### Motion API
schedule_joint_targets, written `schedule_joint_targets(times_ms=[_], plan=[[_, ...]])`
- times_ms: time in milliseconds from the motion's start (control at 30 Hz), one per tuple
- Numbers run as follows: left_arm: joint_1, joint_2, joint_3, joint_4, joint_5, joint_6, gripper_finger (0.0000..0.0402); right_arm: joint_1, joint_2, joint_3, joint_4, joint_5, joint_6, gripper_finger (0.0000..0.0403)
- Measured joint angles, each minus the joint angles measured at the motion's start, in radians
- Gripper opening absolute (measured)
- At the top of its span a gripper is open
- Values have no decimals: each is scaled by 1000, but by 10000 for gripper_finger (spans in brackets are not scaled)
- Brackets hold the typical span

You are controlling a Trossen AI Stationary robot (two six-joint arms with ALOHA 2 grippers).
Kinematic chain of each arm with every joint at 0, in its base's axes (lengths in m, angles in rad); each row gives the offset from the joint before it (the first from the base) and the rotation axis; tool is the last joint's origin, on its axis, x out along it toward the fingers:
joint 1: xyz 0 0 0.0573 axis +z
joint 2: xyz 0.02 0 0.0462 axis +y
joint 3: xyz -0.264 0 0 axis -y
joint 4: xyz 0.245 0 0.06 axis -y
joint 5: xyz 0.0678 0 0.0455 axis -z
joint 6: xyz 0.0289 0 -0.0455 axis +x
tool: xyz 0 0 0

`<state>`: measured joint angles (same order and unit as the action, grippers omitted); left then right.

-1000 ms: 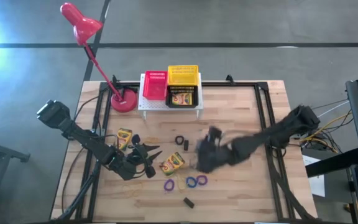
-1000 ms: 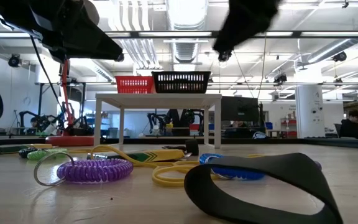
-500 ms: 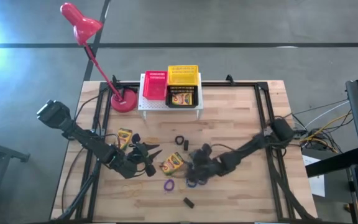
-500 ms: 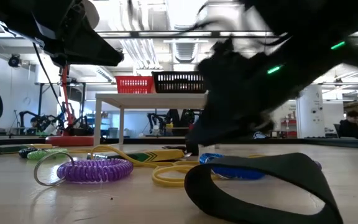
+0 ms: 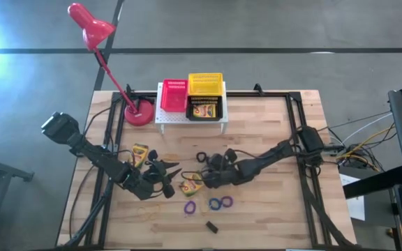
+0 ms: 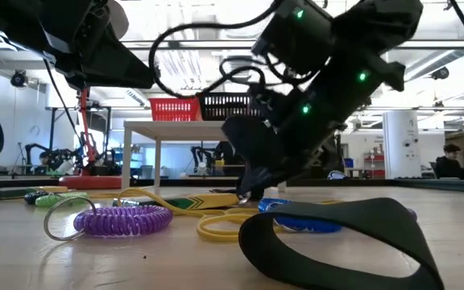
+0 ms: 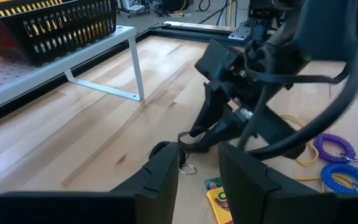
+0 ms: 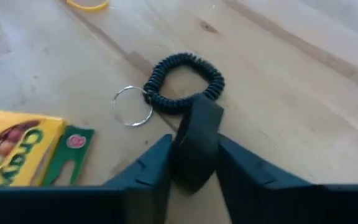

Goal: Pick & Place Office Desk Supplies
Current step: Put the top black rubber band into the red bin on the shelf

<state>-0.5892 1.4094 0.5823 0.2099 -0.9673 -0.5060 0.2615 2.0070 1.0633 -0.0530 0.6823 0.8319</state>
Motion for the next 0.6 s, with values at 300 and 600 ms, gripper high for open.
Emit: schedule_joint_targets(times_ms=[300,600], plan=[[1,0,0,-1,7,0,117,69,-171,-44,-56,-107,-117,10],[3,0,-1,-3,7,0,117,162,-295,-120,92,-190,-401,9]])
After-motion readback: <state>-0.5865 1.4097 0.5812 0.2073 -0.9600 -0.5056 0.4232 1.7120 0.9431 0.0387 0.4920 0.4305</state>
